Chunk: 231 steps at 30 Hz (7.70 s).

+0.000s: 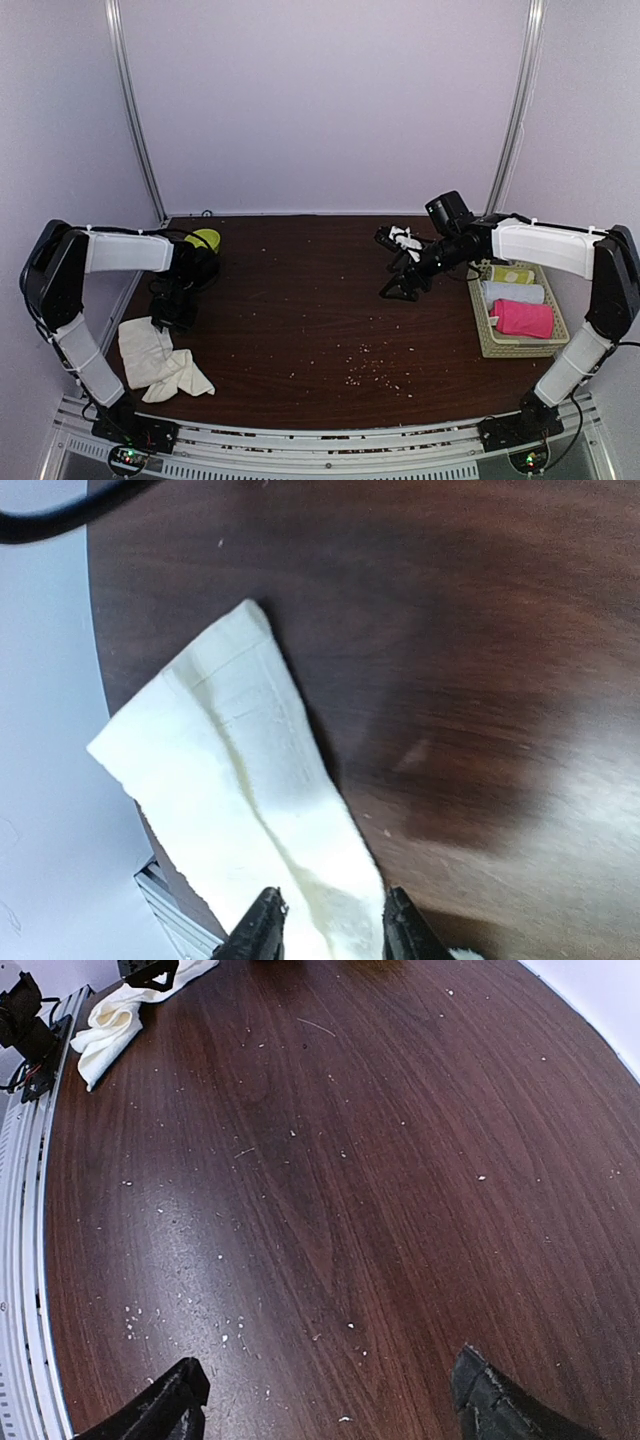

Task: Roll the towels
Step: Move the towel to the corner of the board, then flatten out the towel at the center of the board.

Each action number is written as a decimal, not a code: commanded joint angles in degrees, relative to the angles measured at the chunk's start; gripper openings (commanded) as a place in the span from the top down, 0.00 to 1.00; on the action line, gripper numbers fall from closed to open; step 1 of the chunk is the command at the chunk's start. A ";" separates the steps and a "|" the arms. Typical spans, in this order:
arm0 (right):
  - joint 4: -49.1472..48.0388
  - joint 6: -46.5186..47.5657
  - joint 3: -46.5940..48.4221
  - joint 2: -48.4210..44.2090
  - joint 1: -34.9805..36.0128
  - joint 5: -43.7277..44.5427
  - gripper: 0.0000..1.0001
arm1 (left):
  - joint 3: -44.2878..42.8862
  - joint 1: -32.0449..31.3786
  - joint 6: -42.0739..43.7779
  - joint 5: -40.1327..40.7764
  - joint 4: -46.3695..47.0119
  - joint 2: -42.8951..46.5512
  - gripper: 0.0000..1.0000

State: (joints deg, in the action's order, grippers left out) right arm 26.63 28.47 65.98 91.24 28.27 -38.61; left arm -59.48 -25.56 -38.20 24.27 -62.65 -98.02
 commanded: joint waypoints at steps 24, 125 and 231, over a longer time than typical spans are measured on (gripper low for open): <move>2.83 0.43 3.60 2.40 0.17 0.21 0.16 | -13.33 -10.87 15.41 -24.07 18.13 2.41 1.00; 18.39 -10.02 12.95 12.69 -6.35 -6.11 0.68 | -13.18 -30.66 38.30 -33.98 44.95 -0.46 0.42; -0.68 -1.82 15.71 1.58 -16.33 -8.60 0.89 | -4.46 -3.43 21.29 -35.62 38.22 16.63 1.00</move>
State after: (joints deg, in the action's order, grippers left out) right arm 28.27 16.23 98.54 99.57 8.78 -40.12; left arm -72.75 -27.97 -17.93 -5.19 -18.15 -78.24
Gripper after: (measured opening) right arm 0.081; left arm 0.021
